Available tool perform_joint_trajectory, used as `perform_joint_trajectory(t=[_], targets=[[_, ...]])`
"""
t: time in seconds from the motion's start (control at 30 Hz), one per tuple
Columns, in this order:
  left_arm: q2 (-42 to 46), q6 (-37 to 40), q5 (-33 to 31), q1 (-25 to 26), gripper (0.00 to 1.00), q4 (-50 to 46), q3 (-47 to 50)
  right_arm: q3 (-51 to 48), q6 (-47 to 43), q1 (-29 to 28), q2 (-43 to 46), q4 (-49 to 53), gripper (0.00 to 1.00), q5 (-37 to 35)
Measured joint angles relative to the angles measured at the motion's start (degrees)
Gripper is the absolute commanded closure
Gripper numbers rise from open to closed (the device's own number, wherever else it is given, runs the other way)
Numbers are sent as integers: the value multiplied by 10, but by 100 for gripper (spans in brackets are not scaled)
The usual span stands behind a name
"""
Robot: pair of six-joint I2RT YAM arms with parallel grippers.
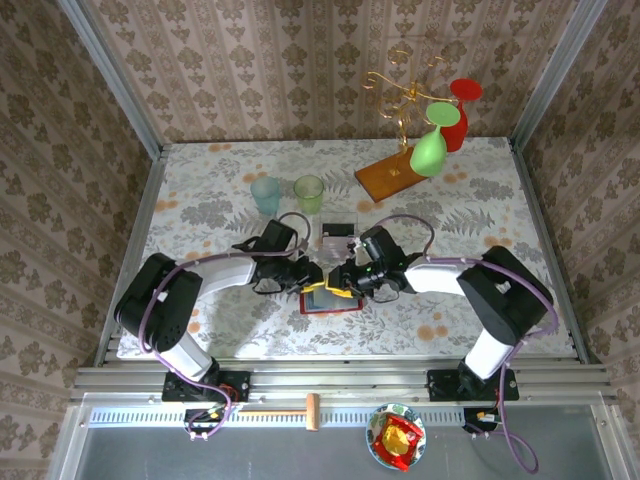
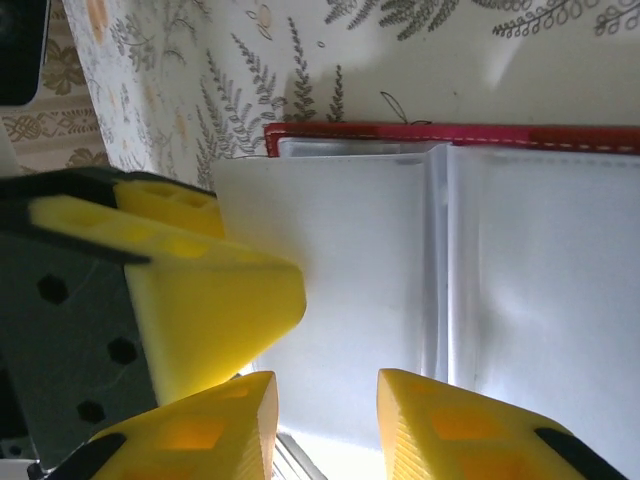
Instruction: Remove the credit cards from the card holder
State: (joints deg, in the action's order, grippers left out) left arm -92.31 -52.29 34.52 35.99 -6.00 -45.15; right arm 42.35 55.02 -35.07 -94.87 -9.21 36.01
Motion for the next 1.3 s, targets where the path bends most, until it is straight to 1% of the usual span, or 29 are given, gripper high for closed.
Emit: perform_joint_trajectory(t=[0.23,0.33,0.43,0.73,0.9,1.03,1.3], targets=[[-2,0,7,12,68,0,-35,6,-35,22,79,98,65,-42],[-16,0,11,21,67,1,-53,6,-44,35,112,130,65,-57],[-38,0,20,30,65,0,-68,3,-53,49,137,150,65,-65],[-103,-2,43,54,52,12,-107,-32,-61,68,211,193,63,-86],[-124,-4,53,59,52,18,-120,-38,-65,70,226,198,63,-89],[-124,-4,54,59,54,20,-120,-41,-65,70,226,197,63,-89],[-104,-4,53,56,58,29,-97,-40,-59,68,196,181,66,-82]])
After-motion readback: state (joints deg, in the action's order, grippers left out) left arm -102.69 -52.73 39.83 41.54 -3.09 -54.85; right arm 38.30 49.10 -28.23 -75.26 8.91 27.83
